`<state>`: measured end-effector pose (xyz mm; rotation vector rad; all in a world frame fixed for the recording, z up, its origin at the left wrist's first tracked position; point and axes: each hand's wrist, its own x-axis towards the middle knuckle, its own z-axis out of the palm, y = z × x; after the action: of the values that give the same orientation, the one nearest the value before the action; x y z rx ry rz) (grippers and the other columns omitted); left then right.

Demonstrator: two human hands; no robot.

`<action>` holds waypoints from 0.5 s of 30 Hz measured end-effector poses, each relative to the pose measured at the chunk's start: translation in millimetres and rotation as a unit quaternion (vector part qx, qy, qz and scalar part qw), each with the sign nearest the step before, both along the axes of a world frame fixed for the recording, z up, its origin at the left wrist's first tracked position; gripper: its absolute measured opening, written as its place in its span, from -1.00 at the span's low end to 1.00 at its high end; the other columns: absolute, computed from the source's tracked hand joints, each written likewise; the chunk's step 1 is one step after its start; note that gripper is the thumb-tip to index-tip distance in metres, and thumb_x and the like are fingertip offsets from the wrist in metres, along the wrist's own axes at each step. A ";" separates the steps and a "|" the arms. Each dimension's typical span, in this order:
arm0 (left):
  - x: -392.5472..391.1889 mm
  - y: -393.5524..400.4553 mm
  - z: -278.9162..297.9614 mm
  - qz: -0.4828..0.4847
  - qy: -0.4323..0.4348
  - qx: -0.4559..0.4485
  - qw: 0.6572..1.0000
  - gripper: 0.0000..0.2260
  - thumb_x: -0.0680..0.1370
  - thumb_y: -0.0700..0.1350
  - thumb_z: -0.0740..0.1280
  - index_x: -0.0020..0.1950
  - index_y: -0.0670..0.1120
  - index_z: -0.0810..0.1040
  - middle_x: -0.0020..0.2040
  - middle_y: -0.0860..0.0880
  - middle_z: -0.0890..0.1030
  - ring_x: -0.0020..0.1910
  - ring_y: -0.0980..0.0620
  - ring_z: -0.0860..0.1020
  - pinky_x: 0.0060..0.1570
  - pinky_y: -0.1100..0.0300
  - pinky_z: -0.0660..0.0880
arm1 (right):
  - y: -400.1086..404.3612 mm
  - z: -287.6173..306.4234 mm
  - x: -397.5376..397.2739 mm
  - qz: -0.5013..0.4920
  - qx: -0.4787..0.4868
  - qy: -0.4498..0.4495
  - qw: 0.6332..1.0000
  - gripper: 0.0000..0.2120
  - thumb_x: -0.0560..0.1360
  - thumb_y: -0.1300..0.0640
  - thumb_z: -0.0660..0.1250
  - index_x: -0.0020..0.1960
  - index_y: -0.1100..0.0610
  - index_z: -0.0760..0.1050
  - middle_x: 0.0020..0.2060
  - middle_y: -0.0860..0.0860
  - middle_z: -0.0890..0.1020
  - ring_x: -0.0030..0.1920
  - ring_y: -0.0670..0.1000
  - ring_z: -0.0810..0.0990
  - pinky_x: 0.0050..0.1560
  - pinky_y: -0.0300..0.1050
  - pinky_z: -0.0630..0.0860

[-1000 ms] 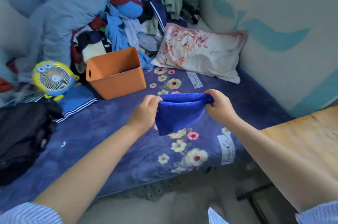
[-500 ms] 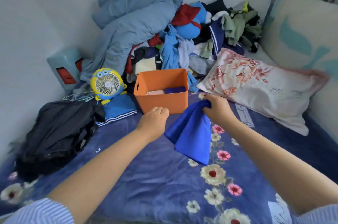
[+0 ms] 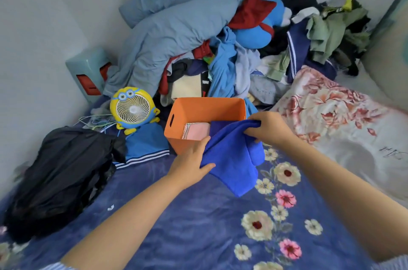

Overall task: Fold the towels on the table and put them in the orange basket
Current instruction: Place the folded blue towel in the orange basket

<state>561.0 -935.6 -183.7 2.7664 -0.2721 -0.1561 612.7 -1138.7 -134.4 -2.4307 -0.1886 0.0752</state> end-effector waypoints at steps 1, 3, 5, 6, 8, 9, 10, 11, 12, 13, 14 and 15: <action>11.3 3.2 -2.8 0.005 -0.007 0.014 1.000 -0.42 0.56 -0.01 0.24 0.51 -0.06 0.06 0.43 -0.03 0.30 0.36 -0.05 0.33 0.18 0.09 0.37 | 3.7 -1.8 10.8 0.000 0.008 0.010 1.000 -0.85 0.40 0.31 0.28 -0.16 0.42 0.52 -0.37 0.23 0.54 -0.48 -0.09 0.48 -0.43 -0.40 0.34; 33.8 11.5 -6.3 0.009 -0.011 0.030 0.999 -0.51 0.60 -0.06 0.17 0.49 -0.10 0.11 0.38 -0.07 0.34 0.31 -0.07 0.37 0.14 0.07 0.40 | 12.4 -6.4 32.8 0.005 0.013 0.018 1.000 -0.88 0.42 0.30 0.27 -0.20 0.37 0.50 -0.45 0.17 0.53 -0.59 -0.22 0.48 -0.44 -0.42 0.36; 54.9 21.3 -6.2 -0.001 -0.024 0.054 0.998 -0.59 0.62 -0.10 0.12 0.46 -0.14 0.17 0.33 -0.10 0.38 0.26 -0.09 0.40 0.08 0.09 0.39 | 20.8 -9.8 52.2 0.008 0.015 0.022 1.000 -0.92 0.42 0.30 0.26 -0.21 0.28 0.50 -0.50 0.07 0.49 -0.60 -0.22 0.47 -0.44 -0.43 0.37; 68.5 29.3 -6.2 -0.006 -0.030 0.063 0.998 -0.62 0.63 -0.12 0.10 0.44 -0.15 0.21 0.31 -0.11 0.39 0.24 -0.09 0.40 0.07 0.09 0.38 | 26.6 -12.7 63.6 0.008 0.018 0.026 0.999 -0.92 0.42 0.30 0.26 -0.23 0.24 0.49 -0.50 0.05 0.48 -0.58 -0.17 0.48 -0.44 -0.43 0.37; 96.4 49.0 -6.0 -0.008 -0.025 0.065 0.998 -0.65 0.63 -0.13 0.09 0.40 -0.16 0.26 0.31 -0.10 0.39 0.24 -0.09 0.41 0.05 0.10 0.37 | 39.7 -18.4 85.9 0.002 0.020 0.033 0.999 -0.85 0.42 0.32 0.26 -0.29 0.14 0.43 -0.50 0.02 0.46 -0.49 -0.07 0.48 -0.43 -0.43 0.38; 107.7 56.0 -4.8 -0.008 -0.021 0.059 0.998 -0.66 0.63 -0.13 0.10 0.39 -0.16 0.28 0.32 -0.09 0.39 0.23 -0.10 0.42 0.04 0.10 0.37 | 42.9 -20.2 93.1 0.002 0.019 0.039 0.999 -0.82 0.41 0.33 0.27 -0.30 0.11 0.41 -0.48 0.01 0.46 -0.44 -0.02 0.47 -0.43 -0.42 0.37; 120.8 64.2 -3.5 -0.009 -0.013 0.060 0.998 -0.67 0.63 -0.12 0.10 0.38 -0.16 0.29 0.33 -0.09 0.38 0.22 -0.11 0.43 0.04 0.10 0.38 | 48.0 -22.5 101.9 0.002 0.016 0.044 0.999 -0.83 0.41 0.34 0.27 -0.28 0.12 0.41 -0.45 0.01 0.46 -0.40 0.01 0.45 -0.43 -0.41 0.36; 138.2 76.0 -3.4 -0.011 -0.004 0.063 0.998 -0.68 0.63 -0.10 0.10 0.37 -0.16 0.30 0.34 -0.09 0.38 0.21 -0.13 0.44 0.04 0.09 0.39 | 56.8 -27.3 115.4 0.000 0.011 0.052 0.999 -0.86 0.41 0.34 0.28 -0.25 0.14 0.42 -0.43 0.00 0.45 -0.36 0.01 0.43 -0.43 -0.41 0.34; 149.8 82.3 -2.2 -0.011 0.003 0.060 0.998 -0.68 0.63 -0.10 0.11 0.36 -0.17 0.31 0.33 -0.10 0.38 0.21 -0.14 0.44 0.06 0.07 0.39 | 60.5 -29.5 122.6 -0.004 0.004 0.053 0.999 -0.89 0.40 0.35 0.29 -0.20 0.17 0.44 -0.41 -0.02 0.43 -0.32 0.02 0.41 -0.43 -0.40 0.33; 161.4 88.9 -1.2 -0.010 0.013 0.042 0.999 -0.69 0.62 -0.10 0.13 0.33 -0.18 0.34 0.30 -0.12 0.40 0.20 -0.15 0.44 0.08 0.06 0.38 | 65.0 -31.9 129.2 -0.007 0.000 0.054 0.998 -0.90 0.40 0.35 0.30 -0.14 0.20 0.48 -0.40 -0.02 0.42 -0.27 0.03 0.40 -0.44 -0.35 0.31; 179.8 100.0 -2.9 -0.010 0.020 0.013 1.000 -0.72 0.61 -0.12 0.16 0.28 -0.20 0.39 0.25 -0.15 0.44 0.16 -0.16 0.46 0.08 0.06 0.38 | 73.8 -38.3 143.1 -0.015 -0.006 0.054 0.998 -0.89 0.39 0.37 0.30 -0.10 0.25 0.50 -0.36 0.02 0.43 -0.22 0.04 0.39 -0.44 -0.27 0.25; 196.5 109.7 -5.7 -0.014 0.023 -0.023 0.999 -0.76 0.59 -0.15 0.20 0.22 -0.23 0.43 0.18 -0.18 0.48 0.09 -0.15 0.48 0.06 0.06 0.39 | 81.8 -45.5 156.4 -0.028 -0.011 0.051 0.998 -0.86 0.38 0.39 0.30 -0.06 0.33 0.51 -0.31 0.07 0.45 -0.19 0.05 0.37 -0.41 -0.18 0.20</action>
<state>757.6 -825.9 -189.3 2.7109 -0.2978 -0.2164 769.1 -1057.0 -179.9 -2.4463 -0.0743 0.1761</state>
